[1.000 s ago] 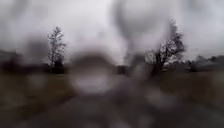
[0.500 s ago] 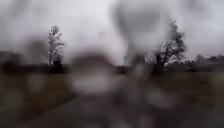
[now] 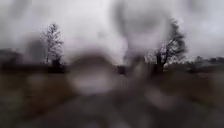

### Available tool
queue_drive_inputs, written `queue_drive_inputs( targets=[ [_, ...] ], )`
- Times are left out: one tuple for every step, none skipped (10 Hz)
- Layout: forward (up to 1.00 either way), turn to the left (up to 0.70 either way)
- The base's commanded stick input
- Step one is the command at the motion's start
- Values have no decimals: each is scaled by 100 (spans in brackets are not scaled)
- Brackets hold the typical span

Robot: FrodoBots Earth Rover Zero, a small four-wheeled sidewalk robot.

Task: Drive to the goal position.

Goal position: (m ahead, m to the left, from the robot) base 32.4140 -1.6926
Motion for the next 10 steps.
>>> queue_drive_inputs(
  targets=[
    [85, 0],
    [85, 0],
    [85, 0],
    [85, 0],
    [85, 0],
    [85, 0],
    [85, 0],
    [85, 0],
    [85, 0],
    [85, 0]
  ],
)
